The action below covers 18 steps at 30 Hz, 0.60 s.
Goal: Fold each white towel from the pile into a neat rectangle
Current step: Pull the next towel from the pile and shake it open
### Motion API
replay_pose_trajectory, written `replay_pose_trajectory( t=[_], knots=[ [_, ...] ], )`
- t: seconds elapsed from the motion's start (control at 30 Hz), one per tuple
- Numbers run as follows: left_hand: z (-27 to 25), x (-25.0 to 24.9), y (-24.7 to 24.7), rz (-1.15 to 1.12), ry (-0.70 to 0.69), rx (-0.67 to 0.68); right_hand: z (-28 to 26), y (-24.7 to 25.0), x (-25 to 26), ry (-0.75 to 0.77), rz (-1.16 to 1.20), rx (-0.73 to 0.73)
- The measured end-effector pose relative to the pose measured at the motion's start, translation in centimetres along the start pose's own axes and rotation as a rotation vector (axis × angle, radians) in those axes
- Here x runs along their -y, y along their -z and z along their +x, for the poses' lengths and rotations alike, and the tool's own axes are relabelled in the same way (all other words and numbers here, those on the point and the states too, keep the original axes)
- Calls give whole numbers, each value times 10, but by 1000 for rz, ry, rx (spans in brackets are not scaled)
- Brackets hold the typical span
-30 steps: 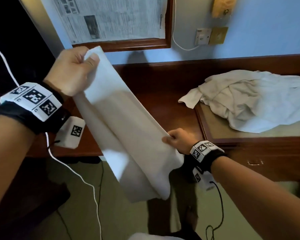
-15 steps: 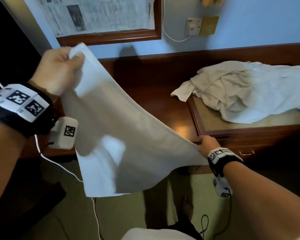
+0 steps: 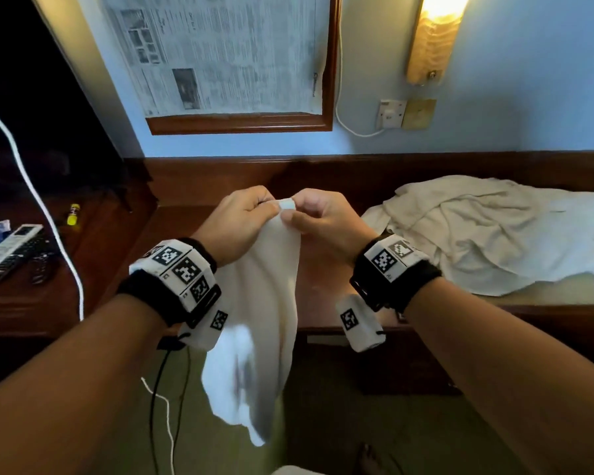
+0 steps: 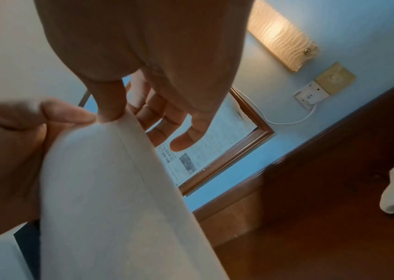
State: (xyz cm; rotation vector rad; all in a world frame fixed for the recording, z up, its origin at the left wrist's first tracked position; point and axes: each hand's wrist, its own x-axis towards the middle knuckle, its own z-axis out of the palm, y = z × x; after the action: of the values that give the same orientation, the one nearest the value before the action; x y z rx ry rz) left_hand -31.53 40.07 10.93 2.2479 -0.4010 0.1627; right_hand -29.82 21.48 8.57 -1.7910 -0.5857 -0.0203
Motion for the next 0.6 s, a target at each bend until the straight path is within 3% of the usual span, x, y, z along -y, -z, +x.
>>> replay_pose_trajectory(
  t=[0.23,0.4,0.6],
  knots=[
    [-9,12,2,-347,13,-62,29,4,36,80,-149,-187],
    [-19,38,-24,-448,15,-176,40,29,54,139,-194,-299],
    [-32,80,-74,-483,159,7,39,73,65,176,-248,-497]
  ],
)
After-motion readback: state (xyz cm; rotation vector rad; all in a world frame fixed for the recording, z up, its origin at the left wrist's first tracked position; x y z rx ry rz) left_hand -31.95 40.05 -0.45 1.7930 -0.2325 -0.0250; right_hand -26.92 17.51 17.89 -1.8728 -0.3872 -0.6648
